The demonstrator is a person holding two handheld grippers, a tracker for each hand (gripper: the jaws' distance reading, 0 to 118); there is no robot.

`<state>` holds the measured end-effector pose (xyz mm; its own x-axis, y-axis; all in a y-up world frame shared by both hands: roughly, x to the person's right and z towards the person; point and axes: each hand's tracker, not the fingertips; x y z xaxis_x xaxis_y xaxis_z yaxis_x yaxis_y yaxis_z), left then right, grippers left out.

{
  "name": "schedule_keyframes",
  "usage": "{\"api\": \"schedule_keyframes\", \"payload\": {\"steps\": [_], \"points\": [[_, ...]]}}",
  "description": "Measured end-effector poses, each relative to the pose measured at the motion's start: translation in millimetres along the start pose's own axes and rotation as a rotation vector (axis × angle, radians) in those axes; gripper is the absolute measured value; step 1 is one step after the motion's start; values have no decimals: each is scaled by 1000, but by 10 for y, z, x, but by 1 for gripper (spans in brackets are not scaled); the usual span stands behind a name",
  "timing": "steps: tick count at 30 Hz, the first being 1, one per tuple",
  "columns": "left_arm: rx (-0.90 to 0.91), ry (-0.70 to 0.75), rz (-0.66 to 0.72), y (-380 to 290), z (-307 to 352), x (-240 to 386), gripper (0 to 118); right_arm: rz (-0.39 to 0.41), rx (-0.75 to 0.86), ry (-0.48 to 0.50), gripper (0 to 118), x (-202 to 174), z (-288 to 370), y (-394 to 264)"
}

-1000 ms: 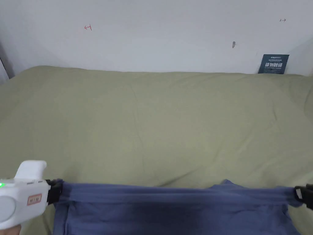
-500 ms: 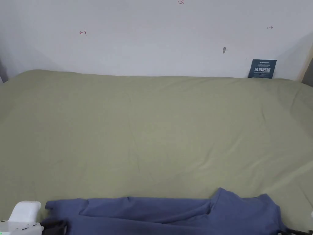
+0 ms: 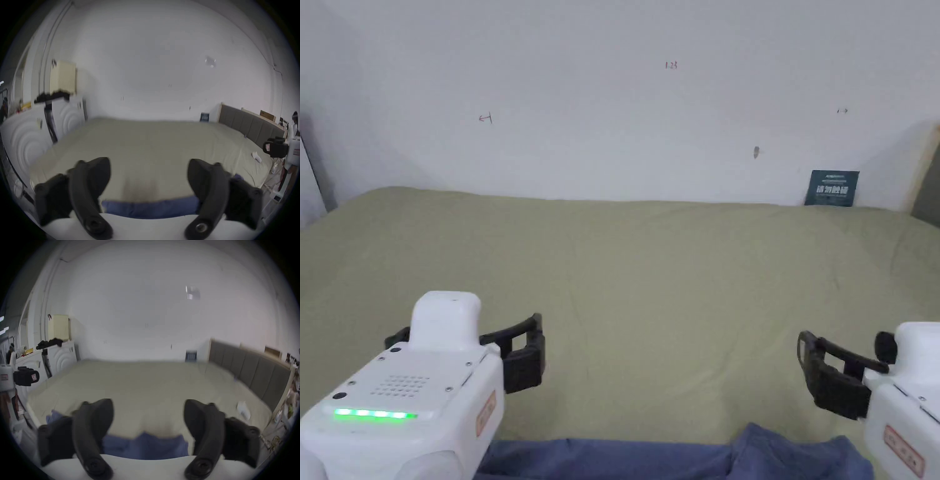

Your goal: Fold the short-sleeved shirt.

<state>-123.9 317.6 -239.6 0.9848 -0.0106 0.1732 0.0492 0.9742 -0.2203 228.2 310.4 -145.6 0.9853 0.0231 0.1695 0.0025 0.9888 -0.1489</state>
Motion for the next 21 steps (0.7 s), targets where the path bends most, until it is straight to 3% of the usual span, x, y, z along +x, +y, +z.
{"api": "schedule_keyframes", "payload": {"steps": [1,2,4,6,18,21], "points": [[28,2,-30,23,19,97,37,-2,22,-1,14,-70,-14,10],[51,24,-43,28,33,188,0,0,33,4,1,-144,-10,30],[97,52,-36,-27,108,333,0,4,89,-61,1,-240,20,-23],[70,14,-38,-15,136,383,0,39,70,-51,1,-311,33,-25],[54,19,-51,-52,147,321,0,30,80,-52,1,-298,32,-7],[-76,-50,17,-74,28,39,0,34,63,-45,1,-315,26,-46]]}}
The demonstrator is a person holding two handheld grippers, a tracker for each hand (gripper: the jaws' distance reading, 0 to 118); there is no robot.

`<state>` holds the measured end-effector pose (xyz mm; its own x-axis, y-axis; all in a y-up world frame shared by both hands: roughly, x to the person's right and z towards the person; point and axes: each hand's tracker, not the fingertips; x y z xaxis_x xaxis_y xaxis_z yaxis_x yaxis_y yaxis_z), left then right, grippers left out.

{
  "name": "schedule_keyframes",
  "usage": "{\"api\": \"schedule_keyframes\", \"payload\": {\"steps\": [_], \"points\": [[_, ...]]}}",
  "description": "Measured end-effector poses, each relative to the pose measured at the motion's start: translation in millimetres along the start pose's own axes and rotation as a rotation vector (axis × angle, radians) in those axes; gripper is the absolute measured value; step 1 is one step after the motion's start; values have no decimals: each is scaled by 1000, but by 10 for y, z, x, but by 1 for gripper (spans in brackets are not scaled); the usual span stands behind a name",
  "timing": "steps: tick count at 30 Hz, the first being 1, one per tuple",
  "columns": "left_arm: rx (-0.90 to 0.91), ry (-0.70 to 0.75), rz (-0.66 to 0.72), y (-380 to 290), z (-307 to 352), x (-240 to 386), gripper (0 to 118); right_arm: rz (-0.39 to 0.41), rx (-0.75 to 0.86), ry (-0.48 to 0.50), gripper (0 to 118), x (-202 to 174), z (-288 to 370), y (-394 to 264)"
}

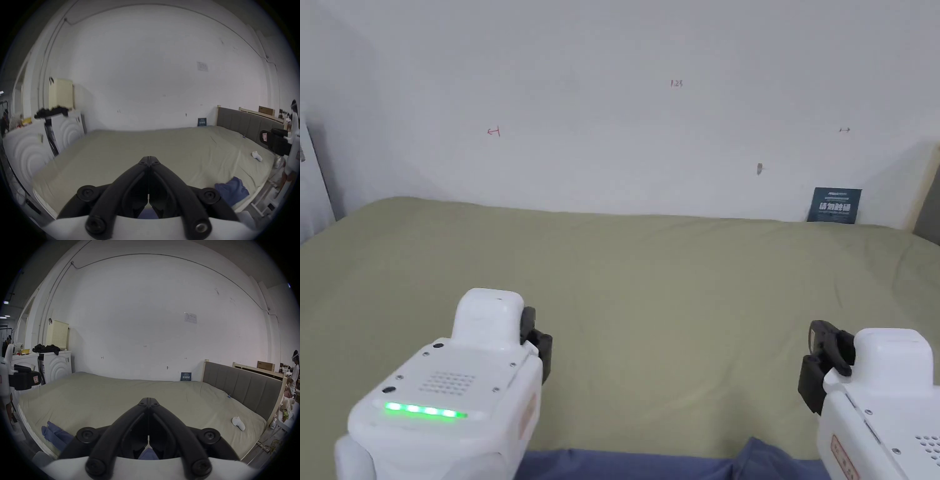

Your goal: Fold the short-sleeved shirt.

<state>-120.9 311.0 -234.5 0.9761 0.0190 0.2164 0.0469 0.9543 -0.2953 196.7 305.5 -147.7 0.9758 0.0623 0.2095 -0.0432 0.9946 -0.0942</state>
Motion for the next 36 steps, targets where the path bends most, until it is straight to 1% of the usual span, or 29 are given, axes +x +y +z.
{"api": "schedule_keyframes", "payload": {"steps": [2,4,5,7,9,10,13,15,16,17,18,19,20,21,22,25,27,29,31,32,33,34,35,36], "points": [[-116,-56,100,-34,-111,-340,0,-7,-27,13,1,-18,3,-67],[-232,-62,175,-168,-248,-738,0,-29,-68,35,1,-34,10,-173],[-288,-40,207,-257,-314,-940,0,-41,-88,44,1,-53,10,-237],[-401,-34,267,-406,-436,-1300,0,-48,-130,47,1,-109,0,-358],[-464,-54,375,-604,-555,-1649,0,-49,-168,53,1,-161,-13,-468],[-518,-94,392,-665,-618,-1763,0,-47,-191,52,1,-190,-26,-514],[-599,-123,410,-887,-781,-1999,0,-46,-229,54,1,-244,-46,-620],[-650,-210,473,-1013,-913,-2113,5,-50,-257,48,1,-271,-73,-674],[-677,-235,495,-1069,-969,-2147,5,-55,-266,49,1,-272,-82,-691],[-695,-265,496,-1125,-1027,-2181,30,-60,-274,48,1,-278,-95,-705],[-711,-307,498,-1197,-1092,-2193,64,-65,-283,46,1,-284,-108,-715],[-737,-315,502,-1260,-1093,-2139,100,-67,-290,46,1,-287,-120,-720],[-755,-328,509,-1305,-1113,-2128,118,-66,-294,46,1,-286,-125,-717],[-728,-344,551,-1362,-1169,-2164,118,-65,-298,45,1,-288,-131,-718],[-763,-356,583,-1435,-1213,-2174,118,-63,-300,45,1,-290,-137,-719],[-792,-461,705,-1708,-1359,-2211,118,-52,-308,41,2,-293,-152,-719],[-816,-589,798,-1783,-1433,-2180,118,-46,-311,40,1,-288,-148,-722],[-809,-570,780,-1849,-1469,-2142,118,-41,-318,39,2,-280,-145,-730],[-802,-584,786,-1772,-1475,-2140,117,-36,-328,37,2,-277,-145,-742],[-792,-590,801,-1764,-1474,-2141,107,-38,-330,37,2,-270,-144,-753],[-795,-581,803,-1765,-1479,-2147,86,-43,-334,38,2,-268,-142,-759],[-798,-552,792,-1771,-1484,-2154,43,-49,-338,41,2,-267,-141,-762],[-813,-472,764,-1754,-1497,-2128,8,-55,-340,42,2,-265,-136,-763],[-844,-423,741,-1813,-1518,-2081,8,-58,-339,44,2,-261,-124,-763]]}}
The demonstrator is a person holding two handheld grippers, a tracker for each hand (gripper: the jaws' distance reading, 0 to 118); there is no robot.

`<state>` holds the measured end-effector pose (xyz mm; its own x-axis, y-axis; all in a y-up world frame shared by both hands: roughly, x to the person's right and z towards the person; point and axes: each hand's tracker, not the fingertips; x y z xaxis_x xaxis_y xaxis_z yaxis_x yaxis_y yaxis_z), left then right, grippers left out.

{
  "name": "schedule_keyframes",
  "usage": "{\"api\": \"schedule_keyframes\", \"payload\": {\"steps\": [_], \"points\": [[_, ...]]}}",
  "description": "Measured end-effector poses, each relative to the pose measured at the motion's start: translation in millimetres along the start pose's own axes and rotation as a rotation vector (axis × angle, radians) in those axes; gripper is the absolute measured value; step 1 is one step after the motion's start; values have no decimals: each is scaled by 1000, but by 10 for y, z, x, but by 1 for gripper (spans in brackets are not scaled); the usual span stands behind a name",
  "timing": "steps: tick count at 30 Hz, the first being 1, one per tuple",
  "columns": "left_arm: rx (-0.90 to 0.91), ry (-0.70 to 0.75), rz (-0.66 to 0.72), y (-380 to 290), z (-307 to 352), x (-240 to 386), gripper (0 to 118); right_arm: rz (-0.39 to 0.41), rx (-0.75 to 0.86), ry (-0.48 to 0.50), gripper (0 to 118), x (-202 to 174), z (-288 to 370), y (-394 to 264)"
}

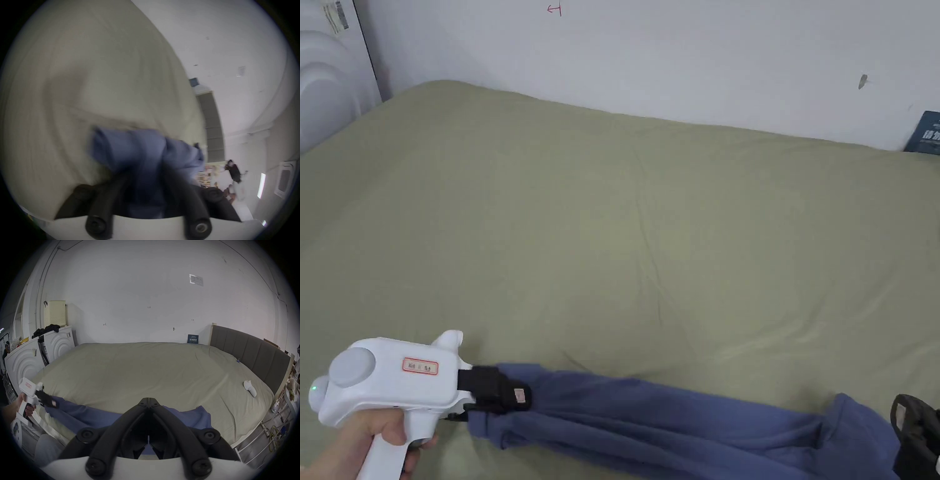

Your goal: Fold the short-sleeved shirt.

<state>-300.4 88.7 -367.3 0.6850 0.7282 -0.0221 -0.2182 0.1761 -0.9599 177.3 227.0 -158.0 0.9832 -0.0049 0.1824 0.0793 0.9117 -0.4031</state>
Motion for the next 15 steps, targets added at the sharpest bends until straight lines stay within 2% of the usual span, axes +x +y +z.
{"api": "schedule_keyframes", "payload": {"steps": [2,4,10,15], "points": [[2,-66,6,-52,16,-3,7,2,1,2,2,4,29,1],[40,-54,-3,-38,88,36,7,2,7,3,2,30,74,10],[116,55,-27,-51,471,128,7,-27,30,17,2,129,117,53],[184,189,-22,-40,1045,94,7,-60,52,36,2,180,163,79]]}}
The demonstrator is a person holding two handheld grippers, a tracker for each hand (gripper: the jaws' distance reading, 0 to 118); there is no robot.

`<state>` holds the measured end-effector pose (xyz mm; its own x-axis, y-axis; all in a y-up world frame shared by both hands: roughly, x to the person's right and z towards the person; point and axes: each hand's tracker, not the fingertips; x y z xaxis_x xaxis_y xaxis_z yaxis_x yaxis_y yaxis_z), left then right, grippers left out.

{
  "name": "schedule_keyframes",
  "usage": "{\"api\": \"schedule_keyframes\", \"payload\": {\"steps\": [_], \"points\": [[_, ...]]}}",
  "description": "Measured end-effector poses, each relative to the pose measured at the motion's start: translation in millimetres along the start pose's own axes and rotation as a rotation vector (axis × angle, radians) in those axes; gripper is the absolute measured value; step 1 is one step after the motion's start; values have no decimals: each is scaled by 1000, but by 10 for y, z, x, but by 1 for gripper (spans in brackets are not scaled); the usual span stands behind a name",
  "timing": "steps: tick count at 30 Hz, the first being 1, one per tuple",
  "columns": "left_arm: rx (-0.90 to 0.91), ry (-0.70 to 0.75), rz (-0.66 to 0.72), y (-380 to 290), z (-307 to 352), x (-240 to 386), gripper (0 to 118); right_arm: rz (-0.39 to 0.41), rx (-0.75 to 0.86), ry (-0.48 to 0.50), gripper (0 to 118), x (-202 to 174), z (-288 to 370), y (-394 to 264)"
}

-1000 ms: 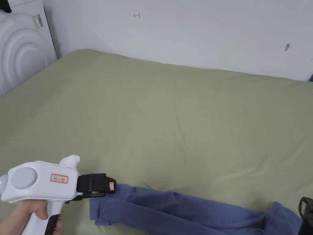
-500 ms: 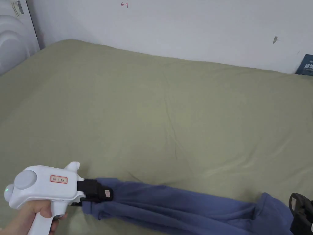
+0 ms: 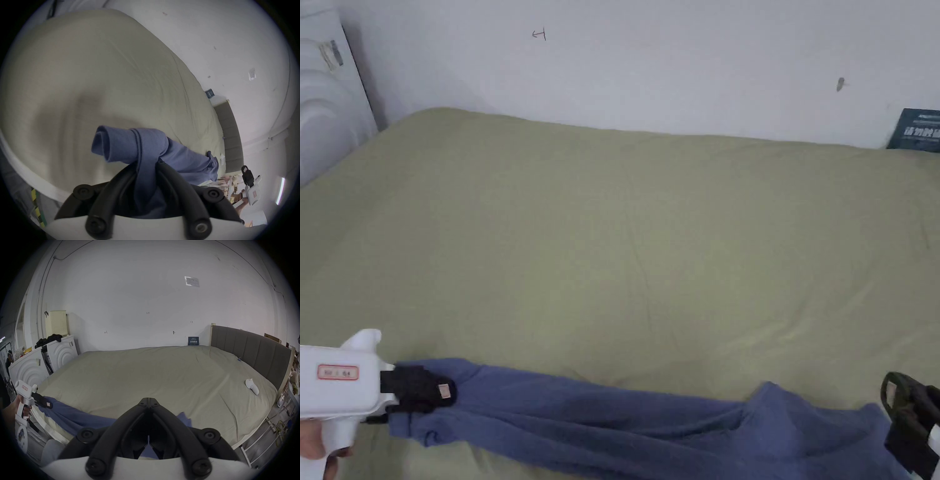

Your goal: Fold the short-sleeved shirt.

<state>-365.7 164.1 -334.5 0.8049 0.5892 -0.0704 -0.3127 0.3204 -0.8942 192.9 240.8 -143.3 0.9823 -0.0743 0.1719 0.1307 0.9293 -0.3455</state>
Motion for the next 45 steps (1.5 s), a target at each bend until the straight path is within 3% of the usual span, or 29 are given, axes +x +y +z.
{"api": "schedule_keyframes", "payload": {"steps": [2,10,18,19,20,21,22,28,29,30,31,32,33,37,41,45], "points": [[50,97,-8,-2,156,153,7,4,9,4,2,8,16,-3],[-4,142,-388,-282,114,1666,7,-9,5,-2,2,105,138,-85],[-184,174,-604,-878,-1148,2608,10,-75,-15,-13,1,346,255,-223],[-214,166,-610,-955,-1344,2680,27,-83,-19,-19,2,376,262,-234],[-225,155,-626,-1051,-1499,2744,81,-90,-21,-23,2,408,267,-244],[-227,142,-660,-1110,-1630,2779,116,-96,-24,-26,2,430,267,-247],[-255,141,-665,-1162,-1766,2795,117,-104,-30,-33,2,456,268,-250],[-235,36,-551,-1089,-1522,2777,109,-135,-36,-39,2,551,254,-248],[-194,12,-532,-1016,-1381,2736,100,-136,-40,-36,2,549,237,-252],[-150,-24,-500,-952,-1257,2675,85,-137,-42,-35,2,543,225,-258],[-131,-26,-461,-870,-1167,2609,62,-140,-44,-31,2,538,216,-264],[-119,-32,-410,-786,-1142,2455,14,-147,-47,-21,2,533,205,-272],[-112,-47,-374,-729,-1155,2364,0,-152,-53,-13,2,518,184,-286],[-193,-132,-267,-711,-1463,2138,0,-149,-80,-2,2,466,123,-344],[-333,-205,-266,-1060,-2008,2232,0,-146,-103,-10,2,469,124,-384],[-313,-181,-254,-1213,-2257,2214,0,-152,-126,-27,2,506,115,-389]]}}
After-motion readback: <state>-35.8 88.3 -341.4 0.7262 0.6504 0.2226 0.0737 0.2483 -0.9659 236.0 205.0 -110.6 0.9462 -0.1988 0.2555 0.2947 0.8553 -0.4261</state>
